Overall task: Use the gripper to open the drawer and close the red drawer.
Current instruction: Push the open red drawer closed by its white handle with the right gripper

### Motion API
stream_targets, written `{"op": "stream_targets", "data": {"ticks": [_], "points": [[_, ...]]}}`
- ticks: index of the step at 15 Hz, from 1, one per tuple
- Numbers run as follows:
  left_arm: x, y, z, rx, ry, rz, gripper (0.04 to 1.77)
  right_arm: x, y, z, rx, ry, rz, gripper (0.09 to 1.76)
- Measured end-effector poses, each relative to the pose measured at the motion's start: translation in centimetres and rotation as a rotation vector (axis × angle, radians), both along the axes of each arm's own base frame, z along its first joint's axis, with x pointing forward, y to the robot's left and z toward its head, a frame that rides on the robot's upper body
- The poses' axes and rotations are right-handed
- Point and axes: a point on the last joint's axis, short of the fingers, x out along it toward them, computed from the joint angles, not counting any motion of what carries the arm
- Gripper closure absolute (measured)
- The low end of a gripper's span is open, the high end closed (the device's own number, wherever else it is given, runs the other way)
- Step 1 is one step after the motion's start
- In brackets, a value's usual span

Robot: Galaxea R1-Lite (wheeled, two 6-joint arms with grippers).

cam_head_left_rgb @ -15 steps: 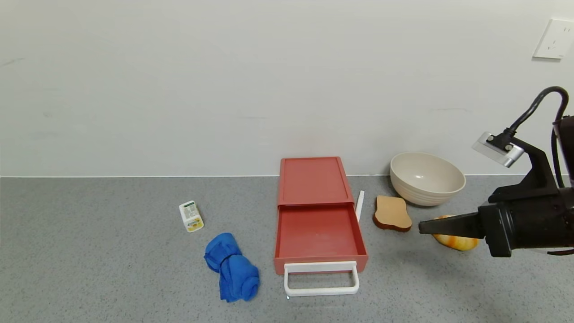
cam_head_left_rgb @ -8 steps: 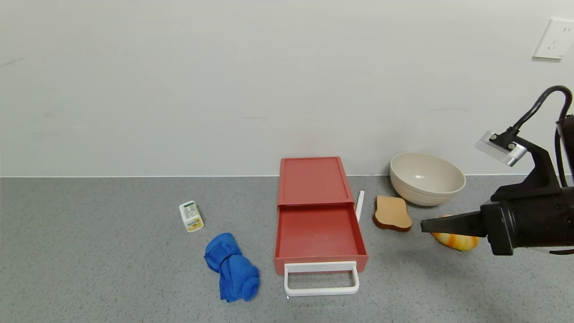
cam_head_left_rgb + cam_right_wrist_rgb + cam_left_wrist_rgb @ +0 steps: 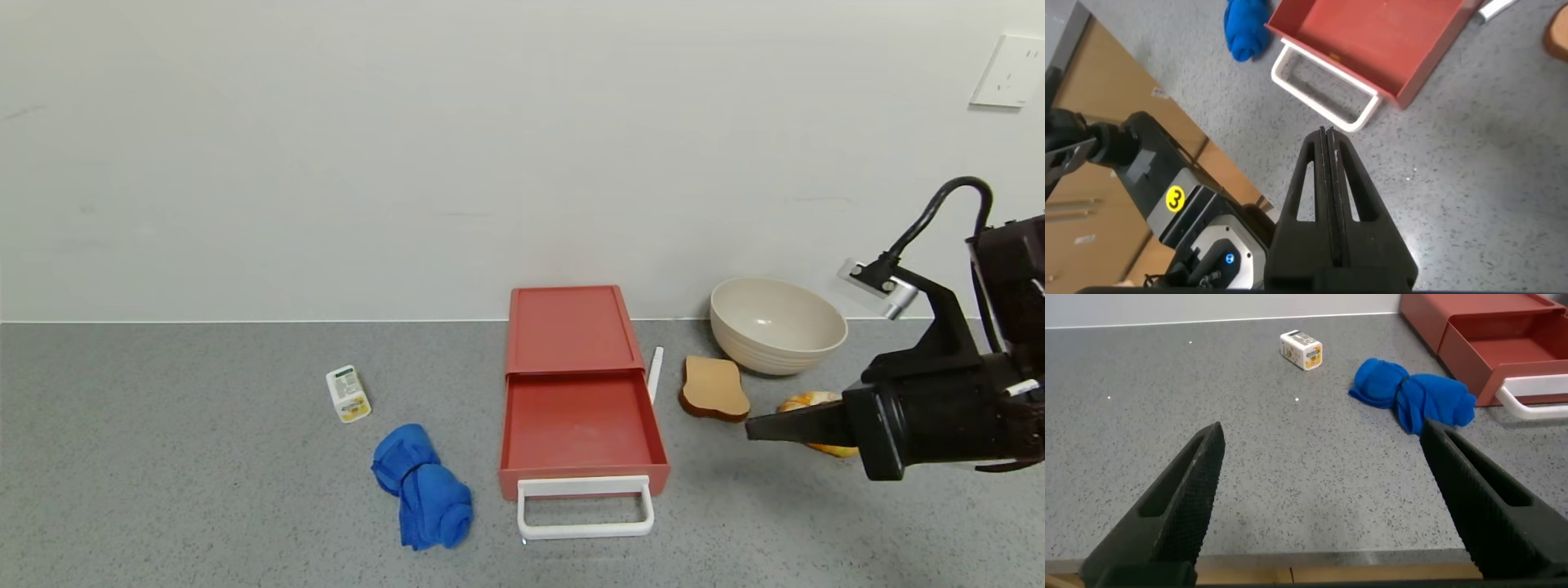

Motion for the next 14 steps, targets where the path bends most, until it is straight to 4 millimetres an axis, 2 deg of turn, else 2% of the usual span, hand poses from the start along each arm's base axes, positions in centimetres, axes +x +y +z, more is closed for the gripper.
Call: {"op": "stream_targets", "data": {"ticks": [4,8,14], "points": [[0.0,0.0,0.0,0.000,0.000,0.000,0.09,-0.1,3.3,-1.6,-0.088,0.062,-0.030,1.73],[0.0,0.0,0.0,-0.001,0.000,0.000,0.09,-0.5,7.9,-4.0,-0.195,0.131,-0.055,1.73],[0.0,0.0,0.0,-0.002,0.000,0.000,0.09,-0.4,12.5,-8.0,-0.302,0.230,-0.139,1.73]]}}
